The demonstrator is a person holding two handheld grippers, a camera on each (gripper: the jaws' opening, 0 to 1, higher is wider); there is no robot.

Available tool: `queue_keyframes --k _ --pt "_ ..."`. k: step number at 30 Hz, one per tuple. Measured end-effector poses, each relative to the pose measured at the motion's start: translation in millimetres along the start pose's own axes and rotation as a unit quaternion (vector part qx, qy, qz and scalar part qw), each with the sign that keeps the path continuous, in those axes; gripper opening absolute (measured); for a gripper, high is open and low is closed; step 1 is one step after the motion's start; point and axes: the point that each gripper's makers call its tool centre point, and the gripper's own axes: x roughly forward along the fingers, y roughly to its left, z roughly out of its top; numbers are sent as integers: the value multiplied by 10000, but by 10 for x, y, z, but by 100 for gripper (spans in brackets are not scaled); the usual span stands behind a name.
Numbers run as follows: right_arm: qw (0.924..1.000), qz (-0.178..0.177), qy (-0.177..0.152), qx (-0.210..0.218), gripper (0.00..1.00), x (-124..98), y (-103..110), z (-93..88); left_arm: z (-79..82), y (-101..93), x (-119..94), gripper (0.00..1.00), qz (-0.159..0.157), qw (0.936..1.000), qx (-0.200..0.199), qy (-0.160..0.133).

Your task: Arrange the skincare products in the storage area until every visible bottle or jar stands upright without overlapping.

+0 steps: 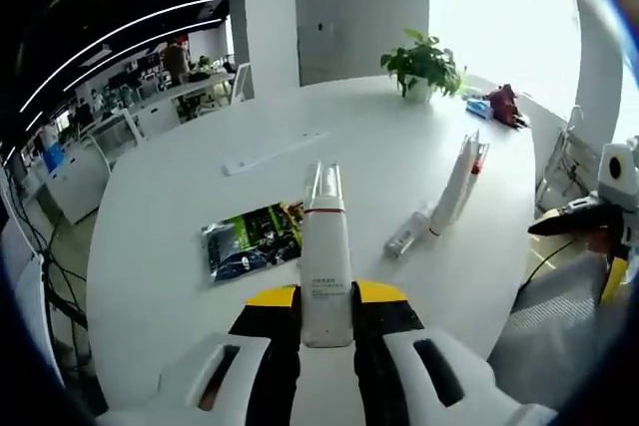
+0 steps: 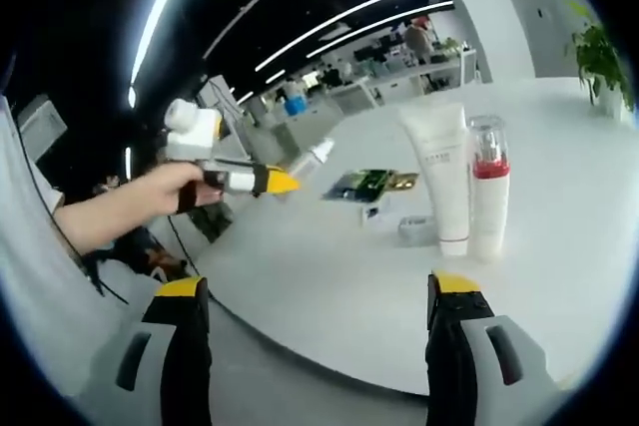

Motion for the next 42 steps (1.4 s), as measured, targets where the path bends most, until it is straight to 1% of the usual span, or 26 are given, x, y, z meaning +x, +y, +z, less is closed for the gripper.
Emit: queue_keyframes --k 5,7,10,12,15,16,17,19,20,24,26,30,34,37,39,42 --pt "9995 173 -253 114 90 8 111 184 46 -141 -210 15 -27 9997 87 -235" --pt "9991 233 -329 164 90 14 158 250 92 -199 -299 15 -2 9992 146 -369" --pt "9982 352 -438 209 90 32 260 344 151 -259 -432 15 37 9982 286 -520" --pt "9971 463 -539 270 90 54 329 407 227 -371 -556 15 59 9968 466 -651" --pt "9936 701 -723 508 89 105 468 506 270 -466 -679 15 20 9948 654 -774" --pt "9931 735 -740 531 89 117 494 523 278 -489 -701 15 6 9948 648 -790" --pt "9927 773 -761 528 89 128 525 543 310 -559 -768 15 -86 9944 596 -874" --pt "9904 892 -867 595 86 146 601 607 356 -637 -885 15 -101 9934 584 -980" --pt "9880 1011 -961 664 85 155 664 664 368 -677 -954 15 -111 9927 613 -1033" --pt "9817 1238 -1153 871 84 192 807 802 379 -768 -1100 15 -118 9910 662 -1154" --pt "9771 1363 -1269 1025 83 200 874 867 363 -815 -1137 15 -143 9906 687 -1177" --pt "9725 1464 -1357 1201 82 226 927 919 333 -892 -1184 15 -185 9896 761 -1210" --pt "9687 1499 -1407 1394 80 247 943 940 332 -1015 -1217 15 -221 9869 1008 -1242" --pt "9645 1446 -1513 1609 77 257 914 972 323 -1086 -1242 15 -176 9830 1367 -1213" --pt "9621 1413 -1594 1704 75 259 886 995 320 -1143 -1262 15 -173 9807 1512 -1225" --pt "9611 1372 -1628 1761 71 274 870 1001 302 -1203 -1278 15 -188 9786 1650 -1211"
